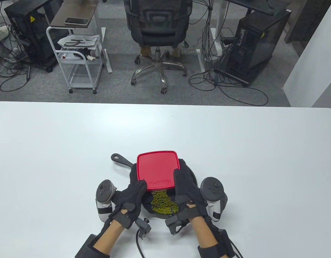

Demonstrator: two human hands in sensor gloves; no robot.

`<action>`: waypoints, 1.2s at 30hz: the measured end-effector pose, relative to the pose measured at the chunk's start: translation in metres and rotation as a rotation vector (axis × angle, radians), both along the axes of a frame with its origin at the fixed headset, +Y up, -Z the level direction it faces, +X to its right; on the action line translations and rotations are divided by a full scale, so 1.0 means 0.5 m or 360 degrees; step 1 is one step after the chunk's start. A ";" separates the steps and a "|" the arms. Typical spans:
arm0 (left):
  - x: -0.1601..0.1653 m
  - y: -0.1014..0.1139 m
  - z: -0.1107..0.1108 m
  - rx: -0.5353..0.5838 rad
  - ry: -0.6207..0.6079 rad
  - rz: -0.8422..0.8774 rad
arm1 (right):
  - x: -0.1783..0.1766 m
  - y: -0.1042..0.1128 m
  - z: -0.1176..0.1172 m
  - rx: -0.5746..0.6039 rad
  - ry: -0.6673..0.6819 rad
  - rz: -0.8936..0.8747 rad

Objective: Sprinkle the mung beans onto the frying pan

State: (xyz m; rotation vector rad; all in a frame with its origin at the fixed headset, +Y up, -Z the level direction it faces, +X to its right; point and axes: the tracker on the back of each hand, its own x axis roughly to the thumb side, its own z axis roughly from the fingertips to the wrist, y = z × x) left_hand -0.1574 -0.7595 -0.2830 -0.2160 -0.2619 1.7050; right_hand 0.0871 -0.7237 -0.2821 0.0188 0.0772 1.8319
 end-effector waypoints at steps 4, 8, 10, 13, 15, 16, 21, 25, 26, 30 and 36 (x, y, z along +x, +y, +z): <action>0.000 -0.002 0.001 0.0015 0.0027 -0.0015 | -0.001 0.003 0.001 0.0021 0.0007 0.0011; 0.000 -0.004 0.002 0.0047 0.0132 -0.0025 | -0.003 0.002 0.003 0.0004 0.0026 -0.0009; -0.003 -0.002 0.001 0.0038 0.0128 -0.0017 | -0.004 0.002 0.002 0.0007 0.0030 -0.0006; 0.000 -0.008 -0.001 0.0024 0.0077 0.0000 | -0.002 0.001 -0.001 -0.0005 0.0039 0.0006; 0.001 -0.010 -0.002 0.0035 0.0082 0.0004 | -0.002 -0.001 -0.002 -0.0008 0.0033 -0.0001; 0.001 -0.010 -0.002 0.0000 0.0080 -0.0015 | -0.001 -0.004 -0.003 -0.0023 0.0033 -0.0001; -0.006 -0.013 -0.004 -0.0027 0.0053 -0.0005 | -0.003 -0.004 -0.004 -0.0049 0.0094 -0.0001; -0.016 -0.012 -0.002 -0.0068 0.0101 0.0028 | -0.004 -0.002 -0.006 -0.0070 0.0178 -0.0004; -0.020 -0.009 -0.001 -0.0080 0.0114 0.0051 | -0.006 0.000 -0.005 -0.0067 0.0186 -0.0029; -0.056 0.016 -0.006 -0.0103 0.0212 0.0129 | -0.004 0.010 0.000 -0.0028 0.0240 -0.0039; -0.174 0.066 -0.011 -0.0117 0.0439 0.0236 | 0.002 0.015 -0.001 0.0001 0.0221 -0.0014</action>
